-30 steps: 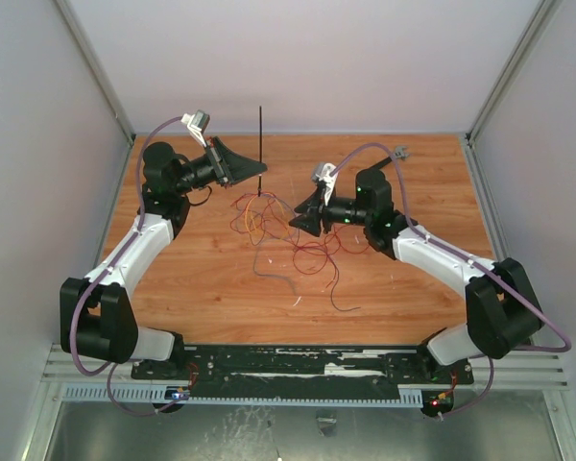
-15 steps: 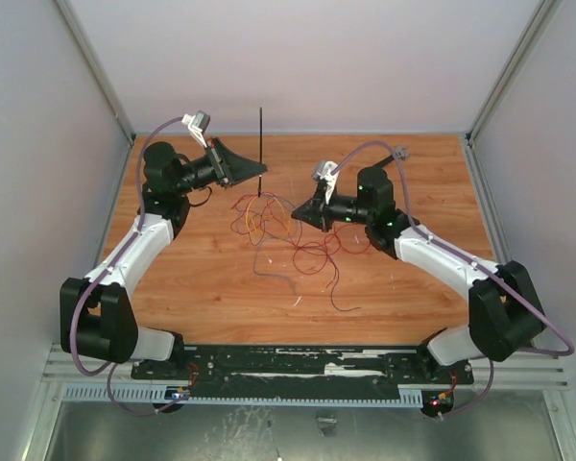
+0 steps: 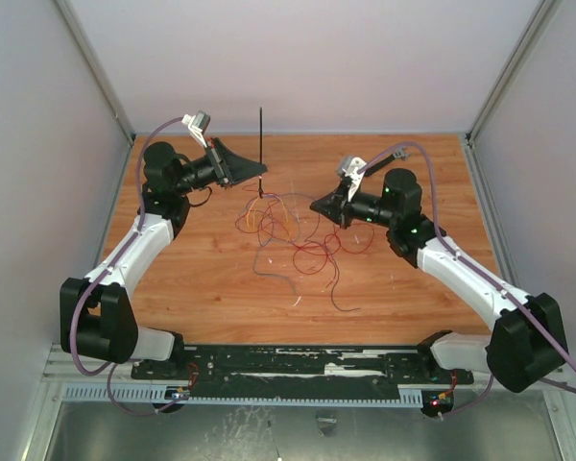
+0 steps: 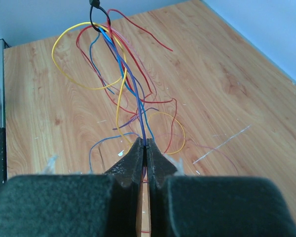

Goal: Zip-tie the wires
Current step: Adjust the cable.

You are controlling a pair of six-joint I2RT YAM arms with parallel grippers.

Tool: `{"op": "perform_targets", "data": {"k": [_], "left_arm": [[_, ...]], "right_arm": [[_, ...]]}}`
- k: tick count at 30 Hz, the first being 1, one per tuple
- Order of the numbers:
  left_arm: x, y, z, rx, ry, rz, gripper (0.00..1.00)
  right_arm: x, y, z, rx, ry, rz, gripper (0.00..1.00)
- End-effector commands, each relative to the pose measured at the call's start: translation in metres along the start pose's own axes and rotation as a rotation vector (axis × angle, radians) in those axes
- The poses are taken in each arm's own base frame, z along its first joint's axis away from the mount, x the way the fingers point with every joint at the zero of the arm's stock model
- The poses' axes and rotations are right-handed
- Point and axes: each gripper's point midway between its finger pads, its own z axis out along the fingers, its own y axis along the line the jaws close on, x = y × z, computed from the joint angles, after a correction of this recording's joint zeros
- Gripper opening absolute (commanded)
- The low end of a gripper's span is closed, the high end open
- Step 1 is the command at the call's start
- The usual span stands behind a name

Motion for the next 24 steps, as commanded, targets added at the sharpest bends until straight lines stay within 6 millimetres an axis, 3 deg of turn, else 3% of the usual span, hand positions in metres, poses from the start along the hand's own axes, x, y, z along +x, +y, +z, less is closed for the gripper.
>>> {"op": "perform_targets", "data": {"k": [1,6,10,17,24], "left_arm": [[-0.002,-0.008,-0.002,0.022,-0.008,0.043,0.0],[0.0,-0.004,-0.002,0.018,-0.007,0.037,0.0],[0.002,-0.001,-0.002,0.023,-0.011,0.024,0.0],[0.002,0.001,-0.001,0.029,-0.015,0.017,0.0],[0.005,0.007,0.0,0.02,-0.011,0.013,0.0]], "right_arm": [[-0.007,-0.004,-0.013,0.032,-0.023,0.001,0.0],[-0.028,0.005,-0.018,-0.011,-0.082,0.009,0.0],[-0.049,0.021,-0.007,-0.119,-0.098,0.027,0.0],[-0.055,0.056,0.013,-0.282,-0.086,0.0,0.0],[-0.085,0.062,0.015,-0.308,-0.151,-0.02,0.0]]}}
